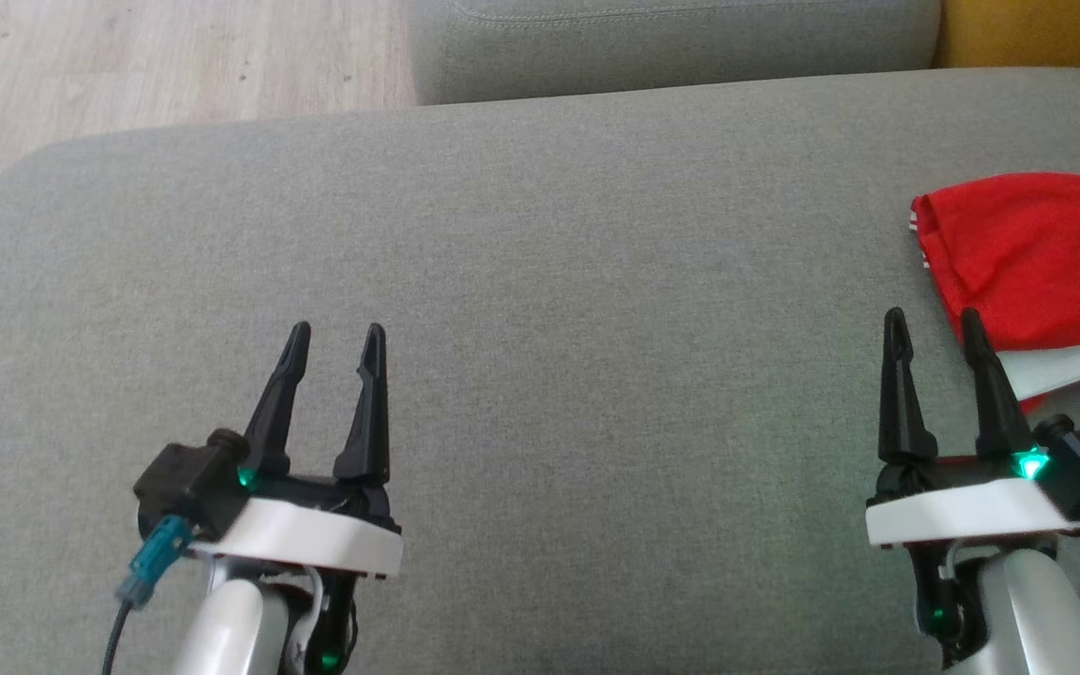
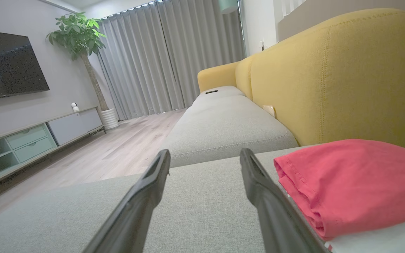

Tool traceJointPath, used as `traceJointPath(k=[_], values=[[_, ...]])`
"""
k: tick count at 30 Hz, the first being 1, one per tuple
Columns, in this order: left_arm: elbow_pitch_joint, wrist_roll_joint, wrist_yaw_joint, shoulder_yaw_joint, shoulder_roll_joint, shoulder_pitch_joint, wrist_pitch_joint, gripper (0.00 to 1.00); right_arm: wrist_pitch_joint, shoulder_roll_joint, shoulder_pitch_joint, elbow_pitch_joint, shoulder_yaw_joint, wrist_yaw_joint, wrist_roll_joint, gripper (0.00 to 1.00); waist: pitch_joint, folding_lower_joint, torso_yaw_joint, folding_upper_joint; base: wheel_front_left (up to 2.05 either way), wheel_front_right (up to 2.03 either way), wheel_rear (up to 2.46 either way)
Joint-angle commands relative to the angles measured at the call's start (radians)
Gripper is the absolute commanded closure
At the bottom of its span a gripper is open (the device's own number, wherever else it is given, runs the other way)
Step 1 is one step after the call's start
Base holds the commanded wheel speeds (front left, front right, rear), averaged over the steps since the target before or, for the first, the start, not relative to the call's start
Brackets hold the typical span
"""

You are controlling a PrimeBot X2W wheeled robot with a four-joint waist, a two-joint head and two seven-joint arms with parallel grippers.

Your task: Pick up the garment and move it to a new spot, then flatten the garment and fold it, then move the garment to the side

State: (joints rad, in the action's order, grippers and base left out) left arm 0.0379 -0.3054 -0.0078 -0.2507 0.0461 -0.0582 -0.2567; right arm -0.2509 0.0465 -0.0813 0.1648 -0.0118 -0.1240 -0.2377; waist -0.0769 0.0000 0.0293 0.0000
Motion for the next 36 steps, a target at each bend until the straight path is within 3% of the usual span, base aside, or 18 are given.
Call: traceJointPath(k=[1,10,11,15,36], values=[[-0.036,0.002,-0.005,0.033,0.004,-0.022,-0.005,0.0,-0.011,0.004,-0.018,-0.034,-0.025,-0.007,0.004,0.0,-0.001,0.0,-0.002,0.0,0.0,0.0,0.0],[-0.045,-0.035,-0.007,0.051,0.004,-0.022,-0.005,0.0,-0.011,0.004,-0.022,-0.027,-0.029,-0.007,0.001,0.0,-0.002,0.0,-0.009,0.0,0.0,0.0,0.0],[-0.006,-0.037,-0.002,0.012,0.0,0.001,0.0,1.0,0.0,0.0,0.0,0.004,-0.005,0.0,0.0,1.0,-0.002,0.0,-0.009,0.0,0.0,0.0,0.0],[0.049,-0.044,-0.001,0.005,-0.001,0.026,0.002,1.0,0.003,-0.001,0.02,0.057,-0.01,0.001,-0.005,1.0,-0.002,0.0,-0.01,0.0,0.0,0.0,0.0],[0.076,-0.263,-0.02,0.044,0.014,0.014,0.046,1.0,0.049,0.011,0.013,0.06,-0.003,0.0,-0.238,1.0,0.011,0.0,-0.013,0.0,0.0,0.0,0.0]])
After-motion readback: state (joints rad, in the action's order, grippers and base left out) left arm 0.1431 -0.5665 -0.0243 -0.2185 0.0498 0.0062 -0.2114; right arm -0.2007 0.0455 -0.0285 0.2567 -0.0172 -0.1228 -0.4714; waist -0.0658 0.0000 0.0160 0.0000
